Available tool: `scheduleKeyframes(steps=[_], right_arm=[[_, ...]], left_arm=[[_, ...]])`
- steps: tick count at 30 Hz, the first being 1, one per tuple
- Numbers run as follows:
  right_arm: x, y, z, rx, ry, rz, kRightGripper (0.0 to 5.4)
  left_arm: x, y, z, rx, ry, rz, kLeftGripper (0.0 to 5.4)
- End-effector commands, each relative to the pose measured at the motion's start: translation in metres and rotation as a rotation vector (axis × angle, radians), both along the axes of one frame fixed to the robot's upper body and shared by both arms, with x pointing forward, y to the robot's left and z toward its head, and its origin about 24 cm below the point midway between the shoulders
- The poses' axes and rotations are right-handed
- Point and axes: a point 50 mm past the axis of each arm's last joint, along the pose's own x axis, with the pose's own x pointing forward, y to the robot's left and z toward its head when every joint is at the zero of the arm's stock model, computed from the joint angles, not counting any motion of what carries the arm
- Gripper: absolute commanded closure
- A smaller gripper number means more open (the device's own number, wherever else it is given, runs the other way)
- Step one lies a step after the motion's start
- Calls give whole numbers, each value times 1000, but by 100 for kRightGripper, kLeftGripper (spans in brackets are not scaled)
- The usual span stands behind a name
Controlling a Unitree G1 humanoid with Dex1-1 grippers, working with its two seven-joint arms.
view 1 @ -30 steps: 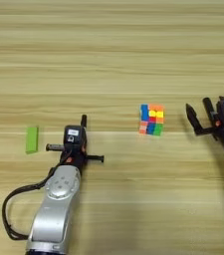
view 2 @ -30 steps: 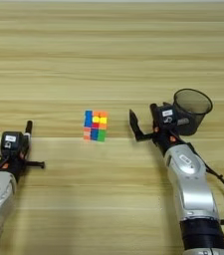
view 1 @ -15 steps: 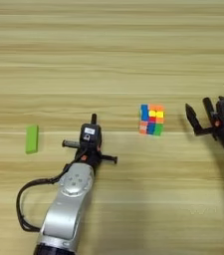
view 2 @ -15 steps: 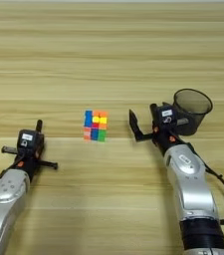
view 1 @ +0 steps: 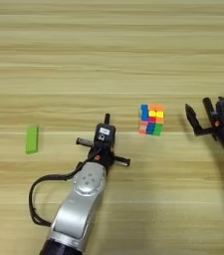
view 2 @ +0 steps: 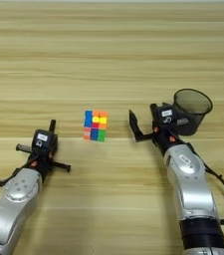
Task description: Move the objects on the table
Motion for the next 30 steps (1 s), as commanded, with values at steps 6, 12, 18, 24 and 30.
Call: scheduleKeyframes(steps=[6,12,18,24,30], right_arm=[[5,1,5,-2,-20,7,0],[5,1,5,-1,-21,8,0],[5,1,5,-2,-21,9,0],[5,1,4,-3,-20,9,0],[5,1,4,-5,-18,9,0]], left_arm=[[-16,-36,-22,-92,172,-35,538],[-17,-42,-22,-95,173,-52,538],[-18,-49,-22,-103,173,-68,538],[-20,-52,-22,-105,172,-79,538],[-19,-50,-22,-103,168,-75,538]])
